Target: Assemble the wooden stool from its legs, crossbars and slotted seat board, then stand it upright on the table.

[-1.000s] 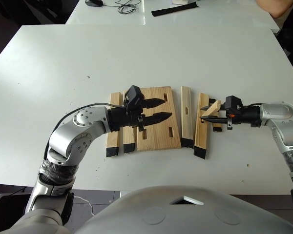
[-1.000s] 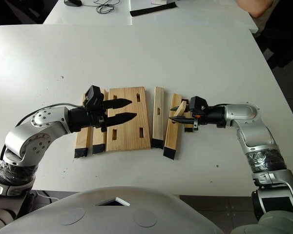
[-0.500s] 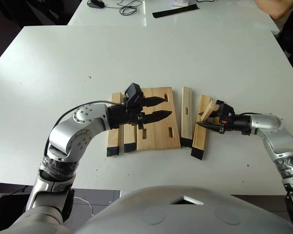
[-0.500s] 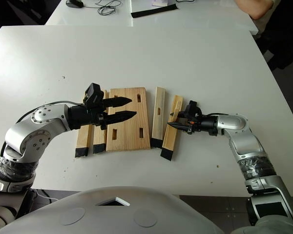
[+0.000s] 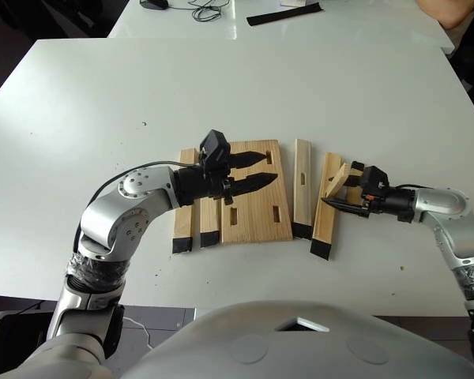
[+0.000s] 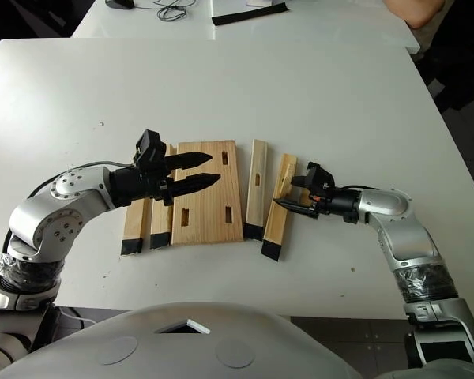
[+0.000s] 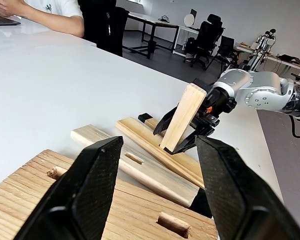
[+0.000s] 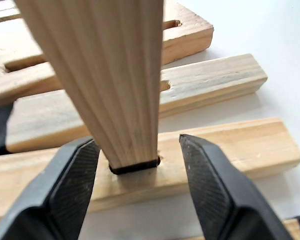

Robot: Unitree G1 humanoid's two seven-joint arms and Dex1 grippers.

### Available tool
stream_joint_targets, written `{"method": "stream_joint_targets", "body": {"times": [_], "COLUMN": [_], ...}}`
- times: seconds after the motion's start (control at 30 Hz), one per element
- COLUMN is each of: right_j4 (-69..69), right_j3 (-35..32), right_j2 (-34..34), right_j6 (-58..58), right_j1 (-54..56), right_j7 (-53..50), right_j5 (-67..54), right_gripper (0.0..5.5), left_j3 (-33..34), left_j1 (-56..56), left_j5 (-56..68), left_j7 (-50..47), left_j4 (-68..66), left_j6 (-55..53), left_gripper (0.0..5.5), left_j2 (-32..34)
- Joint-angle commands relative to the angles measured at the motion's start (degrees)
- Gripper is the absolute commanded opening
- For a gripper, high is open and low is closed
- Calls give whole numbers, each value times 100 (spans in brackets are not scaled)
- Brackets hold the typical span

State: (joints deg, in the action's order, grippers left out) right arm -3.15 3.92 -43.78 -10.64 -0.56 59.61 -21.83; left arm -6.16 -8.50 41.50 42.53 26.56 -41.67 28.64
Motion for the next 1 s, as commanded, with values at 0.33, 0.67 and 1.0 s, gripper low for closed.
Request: {"method": "stream_joint_targets", "body": {"times": [0.33,0.67,1.0], "right_j4": [-2149,-2425,-1902], "right_j3": [-1581,-933,-643], "right_j2": [-463,420,943], "right_j6": [-1911,-1816,-1738], "right_j1": [218,696,1150], "right_j7": [-89,-1068,-1405], "right_j5": [-2123,-1845,-1494], "right_gripper": [285,240,240], "left_j3": [109,230,59], "left_j1": [108,-190,-139], "left_j5": [-28,-27,-123], "left_j7": [-197,-238,-365], "left_j4": [131,-119,-100], "left_j6": [47,22,11], "left_gripper": [270,270,270], "left_j2": [-88,-185,-355]}}
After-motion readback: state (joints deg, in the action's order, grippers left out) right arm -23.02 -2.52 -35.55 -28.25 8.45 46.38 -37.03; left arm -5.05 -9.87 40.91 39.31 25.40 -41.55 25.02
